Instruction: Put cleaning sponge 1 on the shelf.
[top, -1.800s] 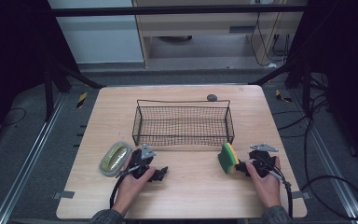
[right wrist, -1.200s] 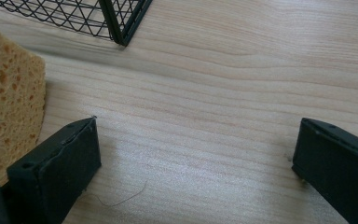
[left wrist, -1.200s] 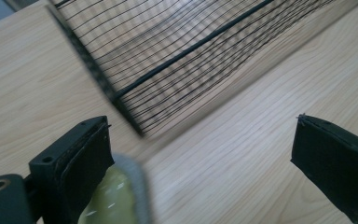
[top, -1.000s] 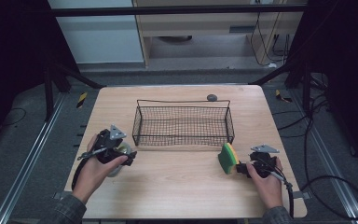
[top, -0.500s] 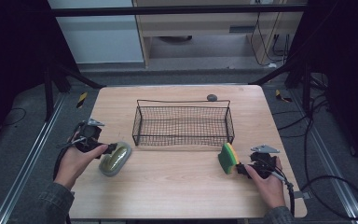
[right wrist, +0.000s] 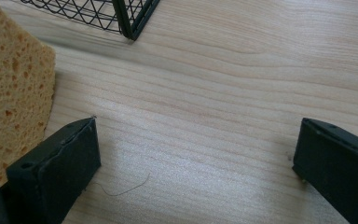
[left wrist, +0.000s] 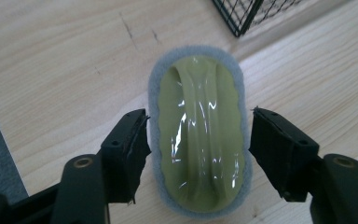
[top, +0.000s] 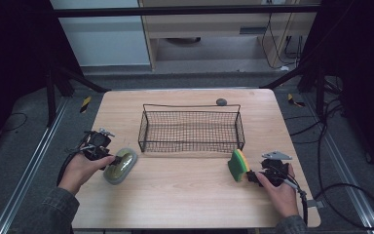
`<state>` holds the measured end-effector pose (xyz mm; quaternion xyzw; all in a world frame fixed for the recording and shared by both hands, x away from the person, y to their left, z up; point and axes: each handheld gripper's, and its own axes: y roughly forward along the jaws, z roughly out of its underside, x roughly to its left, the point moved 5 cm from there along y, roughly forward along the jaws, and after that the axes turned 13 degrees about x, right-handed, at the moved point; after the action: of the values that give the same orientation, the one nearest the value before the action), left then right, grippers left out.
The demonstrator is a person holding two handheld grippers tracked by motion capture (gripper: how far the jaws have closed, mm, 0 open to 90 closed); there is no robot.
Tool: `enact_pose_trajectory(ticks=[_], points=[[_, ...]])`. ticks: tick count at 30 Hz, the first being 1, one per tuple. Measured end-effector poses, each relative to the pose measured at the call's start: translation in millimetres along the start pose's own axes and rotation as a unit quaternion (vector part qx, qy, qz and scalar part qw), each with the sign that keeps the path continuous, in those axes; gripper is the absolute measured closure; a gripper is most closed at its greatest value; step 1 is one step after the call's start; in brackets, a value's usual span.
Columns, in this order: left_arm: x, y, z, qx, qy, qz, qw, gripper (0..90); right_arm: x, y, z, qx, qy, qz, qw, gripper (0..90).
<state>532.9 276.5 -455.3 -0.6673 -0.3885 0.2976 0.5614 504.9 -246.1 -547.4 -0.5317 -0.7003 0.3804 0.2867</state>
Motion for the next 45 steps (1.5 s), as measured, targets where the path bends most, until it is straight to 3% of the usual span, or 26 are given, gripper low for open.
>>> enact_pose_trajectory(ticks=[6,12,23,35,41,45], points=[[-1.1,10.3,-3.5,0.036,0.002,0.016,0.9992,42.6,0.0,-0.1,0.0,0.002,-0.001,-0.001,1.0,0.7],[0.2,19.1,-8.7,0.072,0.008,0.015,0.9973,44.3,-0.1,-0.2,-0.1,0.003,-0.002,-0.001,1.0,0.7],[-5.7,23.4,-16.1,0.094,0.026,0.008,0.9952,51.9,-0.2,-0.4,0.2,0.005,-0.005,-0.002,1.0,0.7],[-1.6,29.0,-14.5,0.106,0.026,0.005,0.9941,59.1,-0.4,-0.3,0.2,0.004,-0.008,-0.003,1.0,0.7],[-1.2,28.4,-14.1,0.105,0.035,0.003,0.9939,69.5,-0.4,-0.3,0.2,0.004,-0.009,-0.003,0.9999,0.7],[-0.8,24.0,-13.9,0.097,0.047,0.006,0.9942,70.4,-0.5,-0.2,0.3,0.002,-0.01,-0.004,0.9999,0.7]])
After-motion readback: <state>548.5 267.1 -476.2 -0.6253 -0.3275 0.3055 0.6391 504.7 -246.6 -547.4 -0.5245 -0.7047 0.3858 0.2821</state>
